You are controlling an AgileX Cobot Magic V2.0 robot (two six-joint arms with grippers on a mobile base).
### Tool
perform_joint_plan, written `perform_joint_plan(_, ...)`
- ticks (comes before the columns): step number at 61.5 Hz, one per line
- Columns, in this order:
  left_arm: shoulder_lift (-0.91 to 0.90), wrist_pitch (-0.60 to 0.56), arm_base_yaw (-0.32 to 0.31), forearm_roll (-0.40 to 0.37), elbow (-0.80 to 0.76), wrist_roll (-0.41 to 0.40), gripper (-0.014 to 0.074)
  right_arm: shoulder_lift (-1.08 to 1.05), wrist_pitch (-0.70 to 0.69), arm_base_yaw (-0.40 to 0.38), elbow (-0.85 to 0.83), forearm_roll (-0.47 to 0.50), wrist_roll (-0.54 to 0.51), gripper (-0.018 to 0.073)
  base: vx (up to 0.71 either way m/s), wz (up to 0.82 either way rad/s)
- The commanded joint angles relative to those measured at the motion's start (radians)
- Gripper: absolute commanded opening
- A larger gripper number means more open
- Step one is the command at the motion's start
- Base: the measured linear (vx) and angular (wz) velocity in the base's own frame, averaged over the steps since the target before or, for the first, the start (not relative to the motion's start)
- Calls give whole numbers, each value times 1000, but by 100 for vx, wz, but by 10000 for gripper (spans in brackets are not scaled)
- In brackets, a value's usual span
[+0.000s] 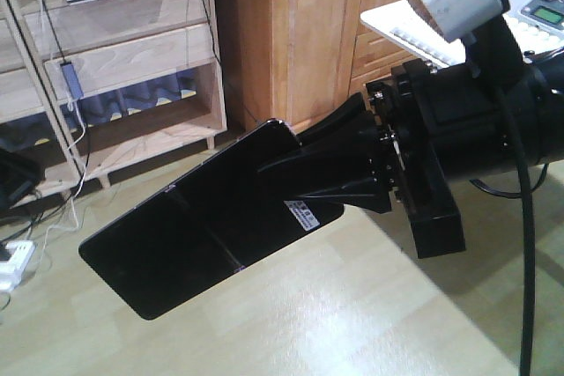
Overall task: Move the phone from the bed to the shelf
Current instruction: 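Hold the phone in the right gripper while the base drives to the shelf, then raise the held phone above the upper shelf with the right gripper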
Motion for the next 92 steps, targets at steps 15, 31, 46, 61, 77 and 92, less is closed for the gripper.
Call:
perform_joint_plan(15, -4, -71, -6, -9, -23, -6, 1, -26, 58, -3, -26, 93, -1, -2, 47, 2)
perform_joint_plan(31, -4, -71, -6, -9, -23, -6, 1, -26, 58, -3, -26, 93, -1, -2, 47, 2)
perform_joint_plan(46, -4, -71, -6, -9, -23, -6, 1, -26, 58, -3, -26, 93, -1, -2, 48, 13)
perform_joint_plan(61, -4, -71, -6, -9, -23, -6, 1, -26, 58, -3, -26, 93, -1, -2, 49, 29)
perform_joint_plan(77, -4, -71, -6, -9, -23, -6, 1, -26, 58, -3, -26, 93, -1, -2, 47, 35)
perform_joint_plan(92, -4, -71, -6, -9, -23, -6, 1, -26, 58, -3, -26, 93, -1, -2, 45, 29)
